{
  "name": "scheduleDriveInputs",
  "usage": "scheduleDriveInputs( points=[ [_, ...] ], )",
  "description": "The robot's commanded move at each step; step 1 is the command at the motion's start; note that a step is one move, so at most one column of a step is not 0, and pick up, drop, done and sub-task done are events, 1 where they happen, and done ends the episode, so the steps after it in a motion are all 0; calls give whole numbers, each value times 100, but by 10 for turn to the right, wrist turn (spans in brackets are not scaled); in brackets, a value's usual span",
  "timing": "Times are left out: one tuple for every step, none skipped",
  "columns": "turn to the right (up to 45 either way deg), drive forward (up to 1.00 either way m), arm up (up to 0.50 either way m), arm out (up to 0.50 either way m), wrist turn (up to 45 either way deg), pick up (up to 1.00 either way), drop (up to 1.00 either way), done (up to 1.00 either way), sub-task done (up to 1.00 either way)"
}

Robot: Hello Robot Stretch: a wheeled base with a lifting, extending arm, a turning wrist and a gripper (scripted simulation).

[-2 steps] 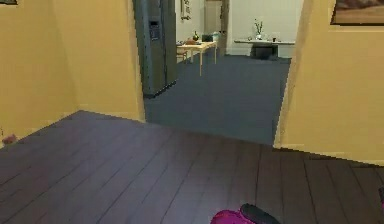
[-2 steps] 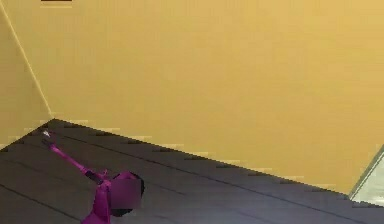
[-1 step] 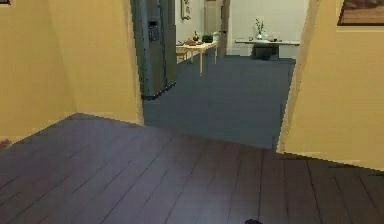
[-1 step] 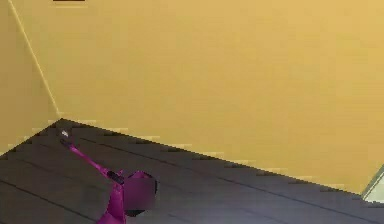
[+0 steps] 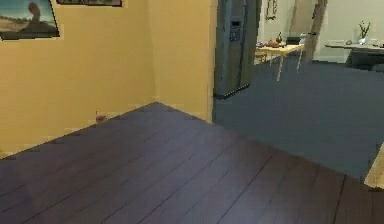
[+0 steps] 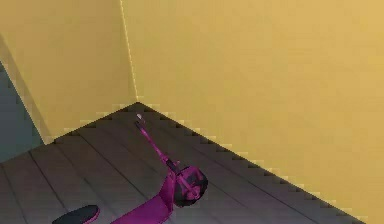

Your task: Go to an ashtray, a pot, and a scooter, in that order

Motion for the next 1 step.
scheduleDriveInputs(
  points=[
    [0,80,0,0,0,0,0,0,0]
  ],
)
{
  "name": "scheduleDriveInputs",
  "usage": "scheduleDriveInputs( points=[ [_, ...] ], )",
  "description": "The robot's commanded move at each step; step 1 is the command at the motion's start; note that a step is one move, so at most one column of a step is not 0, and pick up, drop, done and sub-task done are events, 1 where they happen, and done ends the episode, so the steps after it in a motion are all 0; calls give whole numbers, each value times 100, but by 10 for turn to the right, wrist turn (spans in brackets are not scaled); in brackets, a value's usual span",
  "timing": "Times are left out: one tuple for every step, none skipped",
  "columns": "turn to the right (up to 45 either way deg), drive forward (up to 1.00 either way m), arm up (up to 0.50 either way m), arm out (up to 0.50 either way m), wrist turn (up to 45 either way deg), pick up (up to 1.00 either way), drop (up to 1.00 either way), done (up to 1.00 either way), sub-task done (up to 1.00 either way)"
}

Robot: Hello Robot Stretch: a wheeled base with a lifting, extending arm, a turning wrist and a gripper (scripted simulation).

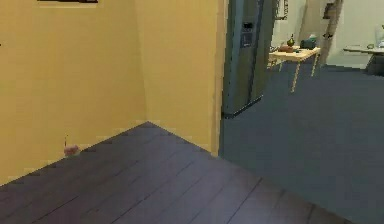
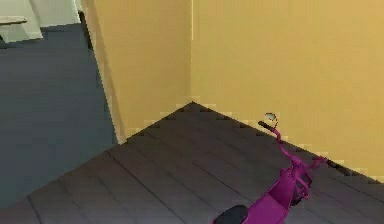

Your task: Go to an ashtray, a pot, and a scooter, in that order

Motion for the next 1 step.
scheduleDriveInputs(
  points=[
    [90,0,0,0,0,0,0,0,0]
  ],
)
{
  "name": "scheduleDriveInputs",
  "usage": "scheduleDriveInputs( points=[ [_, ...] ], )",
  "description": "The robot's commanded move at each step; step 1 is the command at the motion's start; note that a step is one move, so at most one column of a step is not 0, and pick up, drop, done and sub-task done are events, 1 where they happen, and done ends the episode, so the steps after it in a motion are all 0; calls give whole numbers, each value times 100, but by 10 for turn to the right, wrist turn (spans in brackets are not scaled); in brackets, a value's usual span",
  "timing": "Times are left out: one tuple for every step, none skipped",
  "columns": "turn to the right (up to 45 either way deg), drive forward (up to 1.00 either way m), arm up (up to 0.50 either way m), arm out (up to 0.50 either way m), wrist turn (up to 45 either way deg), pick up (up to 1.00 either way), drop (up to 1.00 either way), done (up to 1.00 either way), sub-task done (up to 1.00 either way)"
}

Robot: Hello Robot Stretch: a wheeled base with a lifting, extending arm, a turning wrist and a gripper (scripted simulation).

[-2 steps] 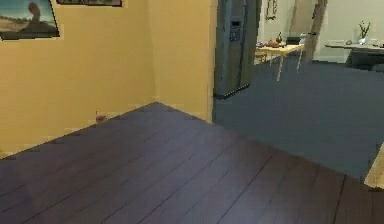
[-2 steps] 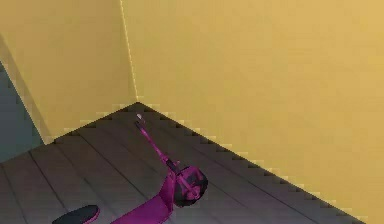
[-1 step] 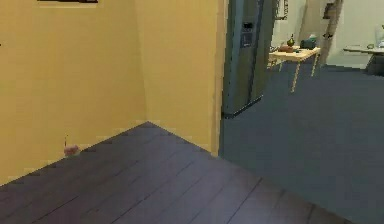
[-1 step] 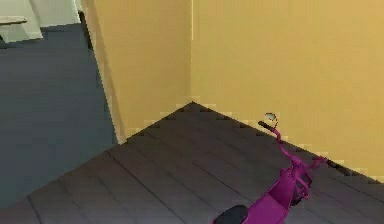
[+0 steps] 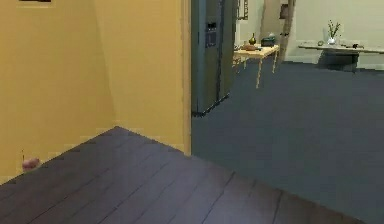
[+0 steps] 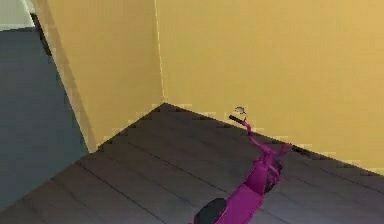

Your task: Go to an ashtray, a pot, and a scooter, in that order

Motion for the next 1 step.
scheduleDriveInputs(
  points=[
    [0,70,0,0,0,0,0,0,0]
  ],
)
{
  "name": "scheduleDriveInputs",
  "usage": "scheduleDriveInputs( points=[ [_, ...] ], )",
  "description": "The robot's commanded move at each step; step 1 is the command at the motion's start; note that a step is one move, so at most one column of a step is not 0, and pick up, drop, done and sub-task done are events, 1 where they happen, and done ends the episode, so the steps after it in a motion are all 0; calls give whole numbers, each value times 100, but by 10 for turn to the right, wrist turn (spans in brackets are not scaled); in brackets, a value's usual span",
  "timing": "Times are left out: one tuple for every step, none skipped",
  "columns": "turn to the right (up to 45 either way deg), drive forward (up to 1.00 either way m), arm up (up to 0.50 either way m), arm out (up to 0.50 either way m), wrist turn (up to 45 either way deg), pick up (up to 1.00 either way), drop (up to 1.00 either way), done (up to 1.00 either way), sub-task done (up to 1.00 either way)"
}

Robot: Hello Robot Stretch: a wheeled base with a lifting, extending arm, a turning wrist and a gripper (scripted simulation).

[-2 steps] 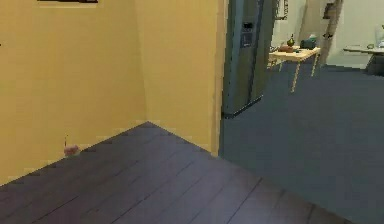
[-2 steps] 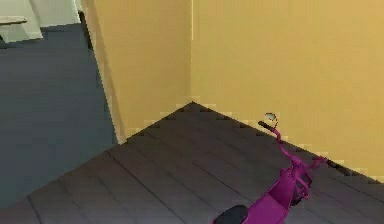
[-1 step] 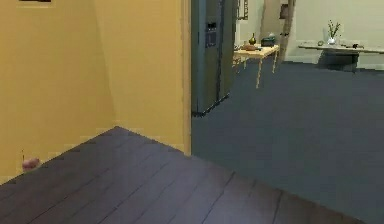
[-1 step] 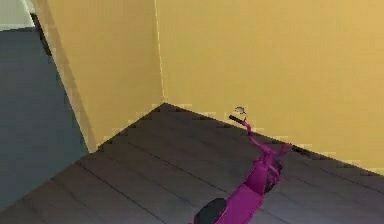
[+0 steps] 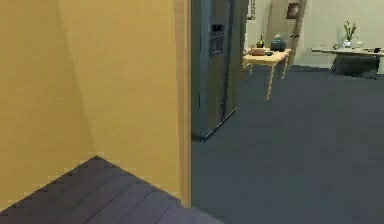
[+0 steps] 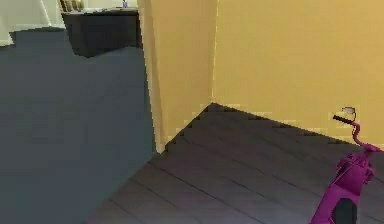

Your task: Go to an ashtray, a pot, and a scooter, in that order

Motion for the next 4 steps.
scheduleDriveInputs(
  points=[
    [450,0,0,0,0,0,0,0,0],
    [90,0,0,0,0,0,0,0,0],
    [0,100,0,0,0,0,0,0,0],
    [30,0,0,0,0,0,0,0,0]
  ],
)
